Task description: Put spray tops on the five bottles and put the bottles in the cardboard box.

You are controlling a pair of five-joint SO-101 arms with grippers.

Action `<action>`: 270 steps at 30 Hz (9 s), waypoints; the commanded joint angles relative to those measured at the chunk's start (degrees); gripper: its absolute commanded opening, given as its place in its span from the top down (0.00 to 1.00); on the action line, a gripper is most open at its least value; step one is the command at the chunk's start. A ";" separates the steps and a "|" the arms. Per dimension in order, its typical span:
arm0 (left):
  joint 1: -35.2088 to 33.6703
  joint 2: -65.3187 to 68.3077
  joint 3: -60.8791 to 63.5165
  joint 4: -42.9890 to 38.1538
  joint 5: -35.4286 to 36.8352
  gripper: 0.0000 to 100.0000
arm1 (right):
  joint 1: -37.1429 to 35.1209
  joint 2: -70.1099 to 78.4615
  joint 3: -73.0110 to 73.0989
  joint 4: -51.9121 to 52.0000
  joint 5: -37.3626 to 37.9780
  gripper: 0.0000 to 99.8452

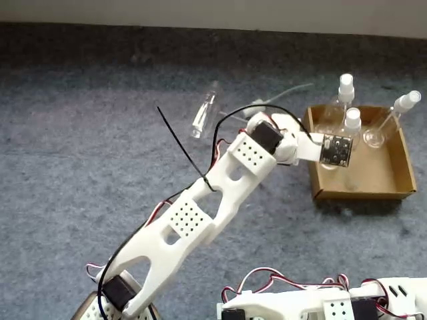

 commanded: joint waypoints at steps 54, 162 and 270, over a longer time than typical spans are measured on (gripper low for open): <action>0.57 11.03 -2.68 -5.45 -7.65 1.00 | 0.57 -0.57 8.66 -1.19 0.79 0.89; -32.48 -70.02 48.13 18.11 53.27 0.99 | -104.22 -0.57 8.66 -19.03 14.86 0.89; -2.24 -125.58 142.37 -101.54 64.44 1.00 | -104.13 -0.57 8.75 -10.15 10.73 0.89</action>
